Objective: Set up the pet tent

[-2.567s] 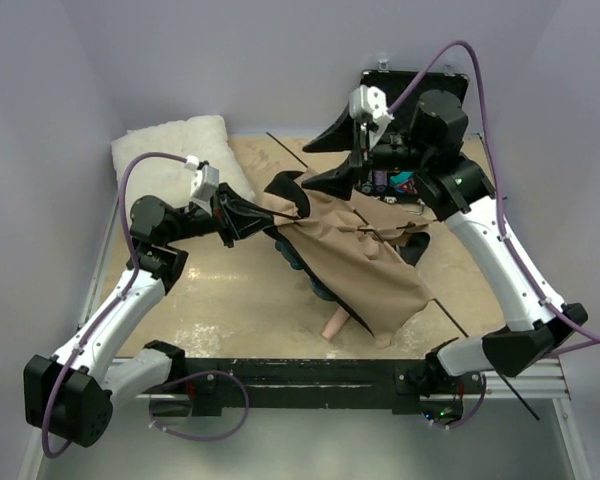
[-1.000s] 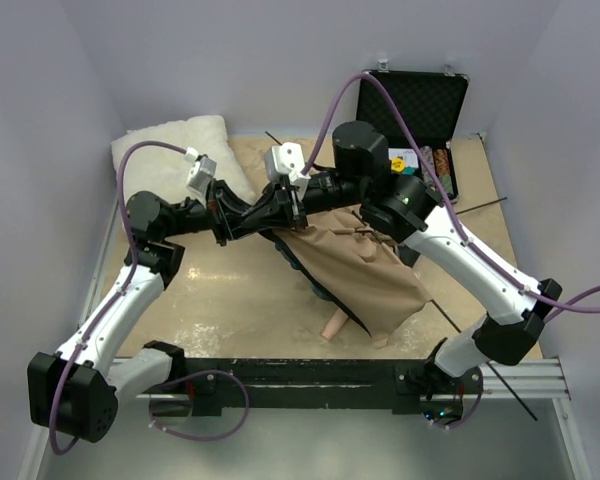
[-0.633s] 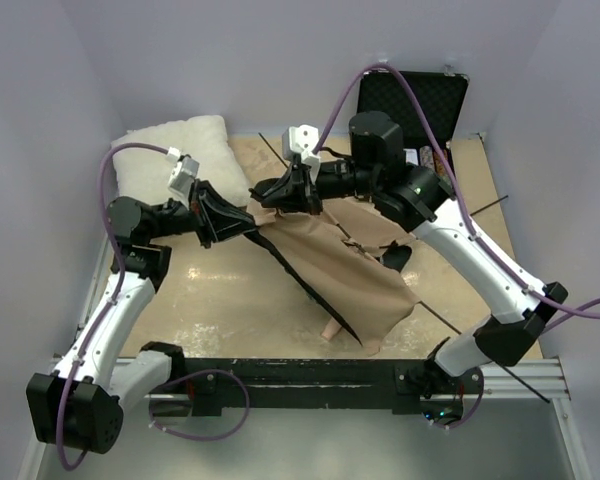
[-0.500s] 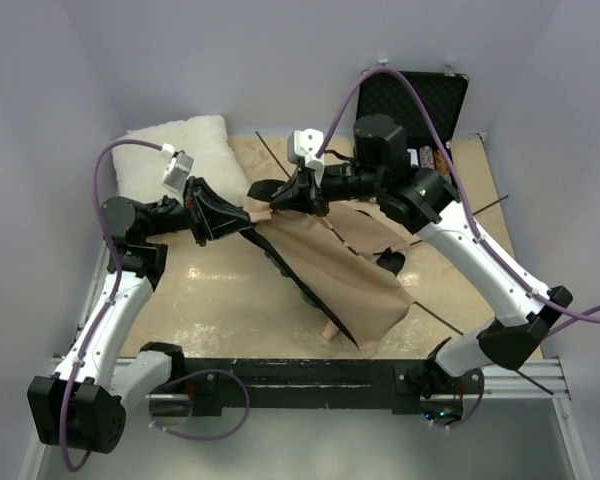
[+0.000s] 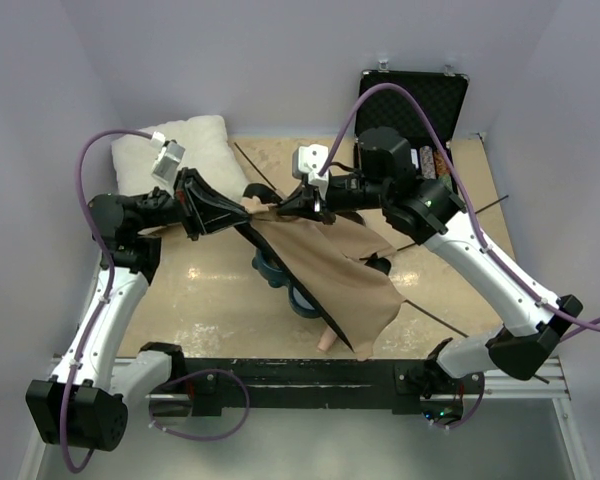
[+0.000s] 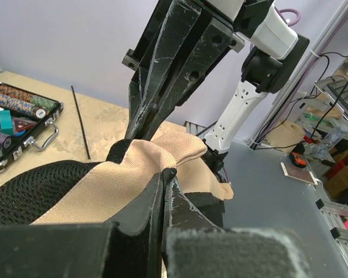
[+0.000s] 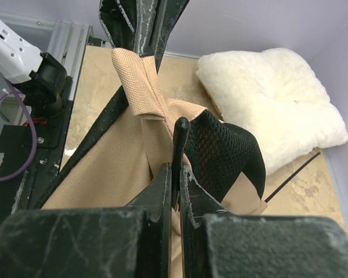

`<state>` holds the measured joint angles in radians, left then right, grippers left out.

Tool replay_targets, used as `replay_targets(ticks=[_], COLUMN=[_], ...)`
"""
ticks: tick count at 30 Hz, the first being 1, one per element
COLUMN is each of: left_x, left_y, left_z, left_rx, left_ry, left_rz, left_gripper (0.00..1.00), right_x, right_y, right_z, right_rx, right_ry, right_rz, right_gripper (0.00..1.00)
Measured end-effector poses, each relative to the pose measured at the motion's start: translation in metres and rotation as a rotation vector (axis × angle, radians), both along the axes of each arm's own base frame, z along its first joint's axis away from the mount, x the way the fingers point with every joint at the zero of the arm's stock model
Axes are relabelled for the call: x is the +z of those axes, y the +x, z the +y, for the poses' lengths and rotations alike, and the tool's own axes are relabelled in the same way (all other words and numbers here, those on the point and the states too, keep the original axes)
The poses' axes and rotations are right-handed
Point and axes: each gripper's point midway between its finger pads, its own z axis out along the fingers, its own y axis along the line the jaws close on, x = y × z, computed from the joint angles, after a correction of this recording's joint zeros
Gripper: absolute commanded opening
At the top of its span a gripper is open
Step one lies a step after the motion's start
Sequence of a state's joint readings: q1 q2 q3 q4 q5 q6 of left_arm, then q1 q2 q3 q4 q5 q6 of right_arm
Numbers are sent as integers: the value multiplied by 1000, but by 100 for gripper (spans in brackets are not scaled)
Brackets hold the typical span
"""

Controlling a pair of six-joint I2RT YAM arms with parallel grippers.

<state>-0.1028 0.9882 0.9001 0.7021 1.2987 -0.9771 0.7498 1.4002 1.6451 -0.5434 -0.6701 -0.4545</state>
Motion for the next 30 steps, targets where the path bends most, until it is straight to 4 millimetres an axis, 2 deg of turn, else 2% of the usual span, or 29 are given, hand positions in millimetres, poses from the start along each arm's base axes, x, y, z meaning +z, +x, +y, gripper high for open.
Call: replay_targets(ticks=[11,30], left_x=[13,14], left_y=[2,14], left_z=[0,0], left_rx=[5,17], left_ry=[-1,-13], left_rz=[9,63], left_gripper=[0,0], right_x=[-1,-11], right_y=[-4,-1], right_z=[6,11], right_rx=[8,2], right_ry=[-10,-23], right_rz=[-32,-62], right_gripper=[0,0])
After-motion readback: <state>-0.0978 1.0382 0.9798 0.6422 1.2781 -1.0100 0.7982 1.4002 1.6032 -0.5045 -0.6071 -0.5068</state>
